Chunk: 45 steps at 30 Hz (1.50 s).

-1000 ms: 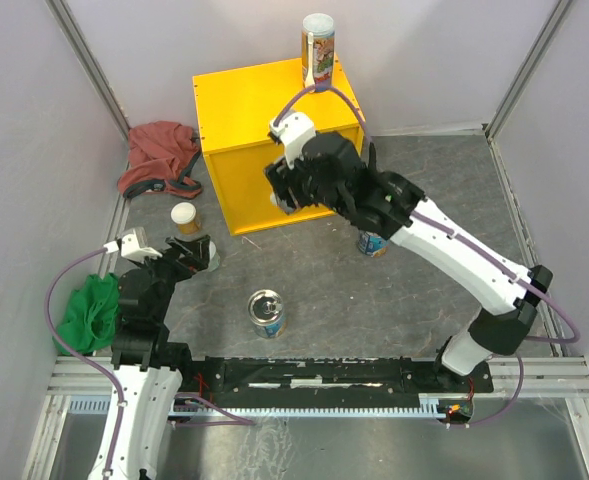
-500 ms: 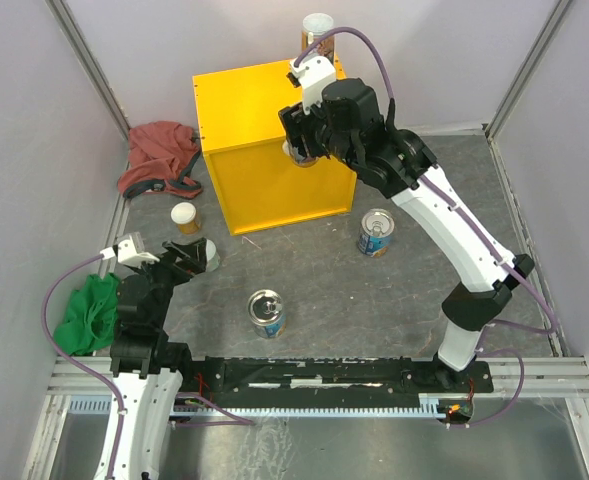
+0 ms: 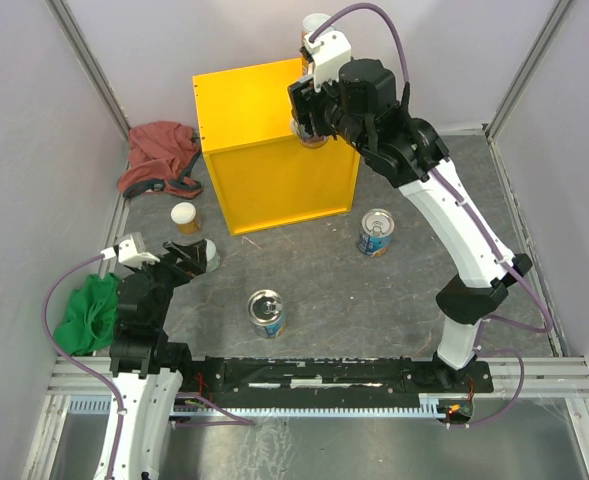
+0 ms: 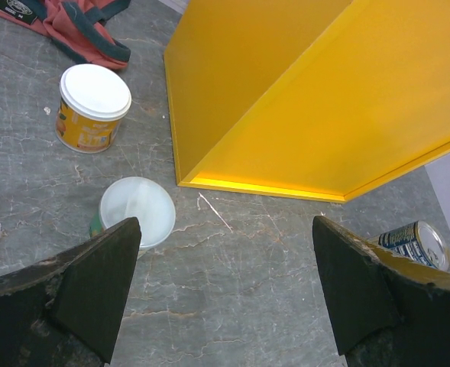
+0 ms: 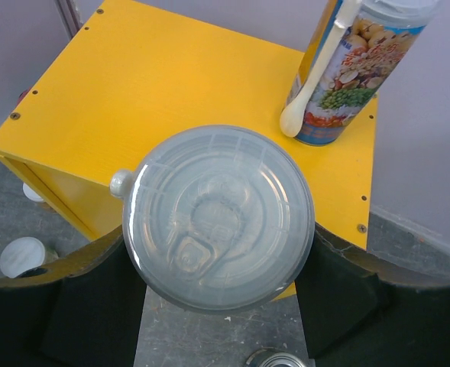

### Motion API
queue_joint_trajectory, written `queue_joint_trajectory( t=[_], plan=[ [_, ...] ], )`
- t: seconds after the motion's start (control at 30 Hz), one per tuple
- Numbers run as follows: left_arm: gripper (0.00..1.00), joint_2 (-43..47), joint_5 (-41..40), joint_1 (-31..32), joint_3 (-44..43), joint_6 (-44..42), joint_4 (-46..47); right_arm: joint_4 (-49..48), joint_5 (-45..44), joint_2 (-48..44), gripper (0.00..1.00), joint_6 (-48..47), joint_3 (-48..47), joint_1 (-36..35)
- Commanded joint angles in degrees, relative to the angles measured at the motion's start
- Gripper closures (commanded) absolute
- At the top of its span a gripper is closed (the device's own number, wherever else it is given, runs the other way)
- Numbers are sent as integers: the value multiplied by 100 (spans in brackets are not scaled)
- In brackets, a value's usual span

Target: Place and organize the canned foods onto the counter

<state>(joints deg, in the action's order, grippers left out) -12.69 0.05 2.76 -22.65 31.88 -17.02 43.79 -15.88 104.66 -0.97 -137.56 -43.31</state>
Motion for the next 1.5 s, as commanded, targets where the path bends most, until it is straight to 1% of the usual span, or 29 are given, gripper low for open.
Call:
queue_joint_trajectory(
  t=[0.0, 0.53, 0.8, 1.07, 1.33, 1.4, 1.47],
  plan=[
    [2, -75, 26, 14, -127, 143, 291, -1179, -109, -244, 87, -106, -671, 98],
    [2, -116, -19, 14, -117, -12, 280, -1416, -91, 358, 87, 42, -1302, 498],
    [2, -296, -34, 14, -80, -83, 429, -1460, -36, 580, 86, 93, -1318, 800],
    [1, -532, -55, 13, -59, -163, 589, -1483, 190, 869, 84, 376, -1353, 1026],
    [1, -788, -40, 14, -53, -230, 770, -1521, 472, 1202, 79, 684, -1424, 1169],
    [1, -832, -43, 13, -42, -242, 794, -1517, 497, 1294, 76, 718, -1475, 1180],
    [1, -861, -43, 14, -29, -259, 834, -1526, 507, 1380, 70, 738, -1508, 1177]
  ],
)
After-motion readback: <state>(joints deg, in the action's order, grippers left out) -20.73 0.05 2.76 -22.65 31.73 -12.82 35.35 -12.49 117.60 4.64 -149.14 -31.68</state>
